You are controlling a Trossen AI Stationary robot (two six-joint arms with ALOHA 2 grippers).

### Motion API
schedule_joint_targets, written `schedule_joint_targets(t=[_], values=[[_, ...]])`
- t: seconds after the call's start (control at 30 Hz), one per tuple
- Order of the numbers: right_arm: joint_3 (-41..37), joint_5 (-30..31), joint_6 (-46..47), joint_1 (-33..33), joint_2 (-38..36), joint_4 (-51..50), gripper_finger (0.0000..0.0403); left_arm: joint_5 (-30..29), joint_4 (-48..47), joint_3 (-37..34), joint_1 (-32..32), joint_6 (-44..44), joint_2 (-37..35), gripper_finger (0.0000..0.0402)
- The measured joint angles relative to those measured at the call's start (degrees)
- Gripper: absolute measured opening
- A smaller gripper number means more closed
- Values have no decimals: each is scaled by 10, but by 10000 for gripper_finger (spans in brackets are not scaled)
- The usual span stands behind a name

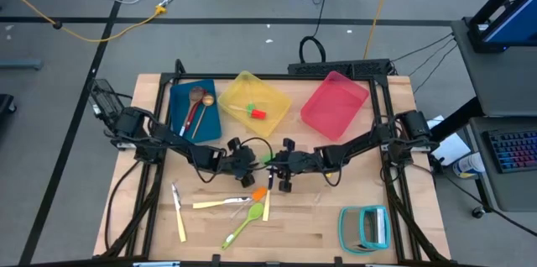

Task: Pick & Place Kitchen Items
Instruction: Put the green spatula into the yellow bin

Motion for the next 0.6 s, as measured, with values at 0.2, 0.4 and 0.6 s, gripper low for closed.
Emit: schedule_joint_targets(t=[0.2,0.4,0.6], values=[[0,0,0,2,0,4,116,10,6,0,2,17,4,58],[0,0,0,2,0,11,116,4,17,-1,3,28,-4,17],[1,1,-3,2,0,10,116,8,2,-3,5,45,-37,3]])
